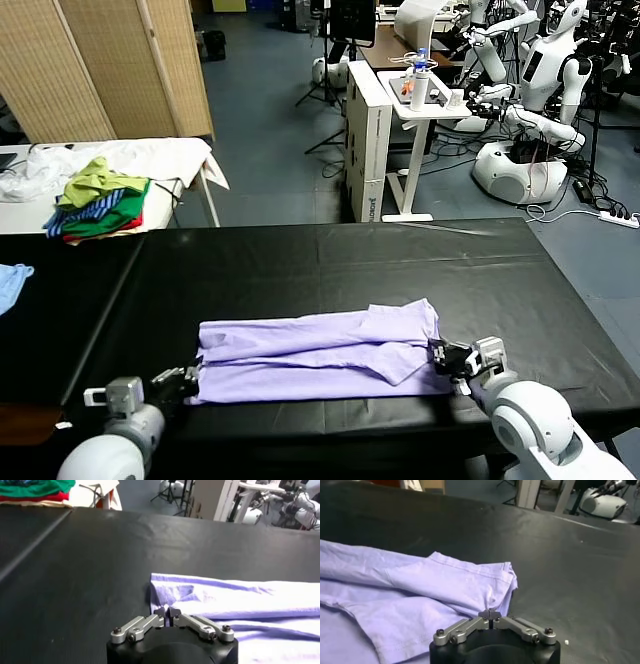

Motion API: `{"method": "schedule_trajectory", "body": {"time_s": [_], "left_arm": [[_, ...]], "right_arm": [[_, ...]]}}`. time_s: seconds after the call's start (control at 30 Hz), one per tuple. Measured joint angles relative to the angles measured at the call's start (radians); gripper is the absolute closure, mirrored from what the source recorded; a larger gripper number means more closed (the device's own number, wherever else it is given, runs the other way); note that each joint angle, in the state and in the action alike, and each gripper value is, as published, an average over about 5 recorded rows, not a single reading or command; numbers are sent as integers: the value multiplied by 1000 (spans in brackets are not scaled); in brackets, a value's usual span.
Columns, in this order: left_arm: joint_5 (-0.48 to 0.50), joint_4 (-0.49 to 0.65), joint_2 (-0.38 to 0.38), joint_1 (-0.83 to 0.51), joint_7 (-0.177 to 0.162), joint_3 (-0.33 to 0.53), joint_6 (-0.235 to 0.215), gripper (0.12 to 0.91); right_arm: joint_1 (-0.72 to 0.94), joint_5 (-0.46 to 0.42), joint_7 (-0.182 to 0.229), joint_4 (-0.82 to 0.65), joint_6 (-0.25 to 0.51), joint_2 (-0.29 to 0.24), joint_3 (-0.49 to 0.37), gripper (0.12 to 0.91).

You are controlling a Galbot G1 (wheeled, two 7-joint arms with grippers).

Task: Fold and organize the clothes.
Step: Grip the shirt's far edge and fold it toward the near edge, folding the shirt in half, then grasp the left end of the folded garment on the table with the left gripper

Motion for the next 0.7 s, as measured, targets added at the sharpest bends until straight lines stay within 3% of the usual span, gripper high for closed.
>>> {"method": "schedule_trajectory", "body": {"time_s": [0.2,0.27,0.33,0.7], "left_arm": [[3,-32,-15,24,-13,-21,7,328],[4,-40,-20,25,-9,-29,7,228],[-1,-42,-24,18,-3,-35,4,154],[-53,48,-24,-120,3,-8,-35,123]], "right_arm": [[76,-27,1,-106,8,60,-39,267],[91,-32,-3,-135,12,72,-46,173],[104,-35,-5,-161,15,84,-53,130],[148,-56,-8,-230,16,122,-92,118]]}}
